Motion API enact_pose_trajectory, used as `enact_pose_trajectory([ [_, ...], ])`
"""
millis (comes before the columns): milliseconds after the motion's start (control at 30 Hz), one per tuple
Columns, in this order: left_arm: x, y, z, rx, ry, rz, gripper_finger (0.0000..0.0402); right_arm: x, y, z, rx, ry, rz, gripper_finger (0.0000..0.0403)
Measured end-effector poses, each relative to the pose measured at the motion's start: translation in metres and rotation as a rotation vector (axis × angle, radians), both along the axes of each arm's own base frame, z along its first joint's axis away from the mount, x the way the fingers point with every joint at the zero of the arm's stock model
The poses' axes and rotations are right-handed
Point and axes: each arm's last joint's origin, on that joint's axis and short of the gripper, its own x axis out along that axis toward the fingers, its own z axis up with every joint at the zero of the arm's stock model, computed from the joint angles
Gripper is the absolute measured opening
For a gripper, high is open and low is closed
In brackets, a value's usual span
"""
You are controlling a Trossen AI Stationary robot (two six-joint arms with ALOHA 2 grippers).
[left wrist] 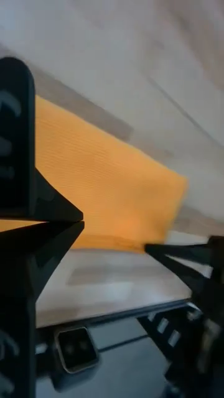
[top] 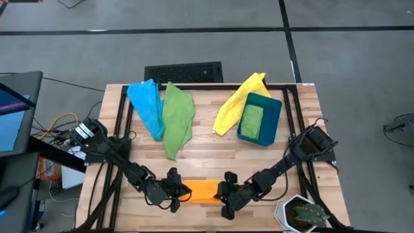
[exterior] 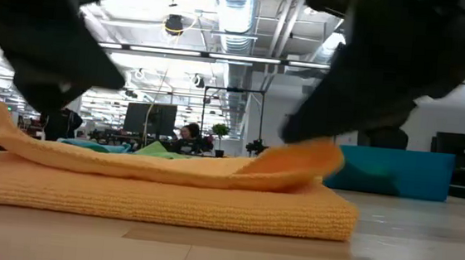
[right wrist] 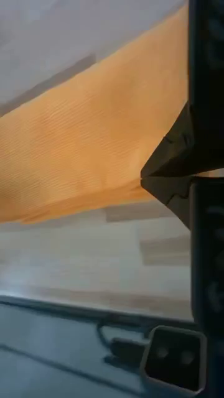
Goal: Fold microfiber towels
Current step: Fold the orange microfiber cloth
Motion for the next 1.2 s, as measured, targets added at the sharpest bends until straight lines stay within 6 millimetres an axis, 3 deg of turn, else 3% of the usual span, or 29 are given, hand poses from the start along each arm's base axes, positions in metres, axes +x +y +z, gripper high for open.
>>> enact_pose_trajectory([
  [200, -0.001, -0.006, -0.014, -0.025, 0.057, -0.043, 0.0001, -0.005, 0.011, -0.018, -0.005, 0.032, 0.033, 0.0007],
  [367, -0.005, -0.010, -0.017, -0.023, 0.086, -0.071, 0.0000, -0.006, 0.015, -0.029, 0.015, 0.059, 0.026, 0.0029],
  [800, -0.020, -0.016, -0.025, 0.043, 0.173, -0.102, 0.0000, -0.005, 0.015, -0.034, 0.023, 0.069, 0.026, 0.0024],
  [967, -0.021, -0.015, -0.026, 0.045, 0.187, -0.094, 0.0000, -0.010, 0.013, -0.020, 0.030, 0.101, 0.085, 0.0039],
  [1200, -0.021, -0.015, -0.027, 0.025, 0.200, -0.071, 0.0000, -0.020, 0.004, 0.031, -0.024, 0.024, 0.086, 0.0061],
])
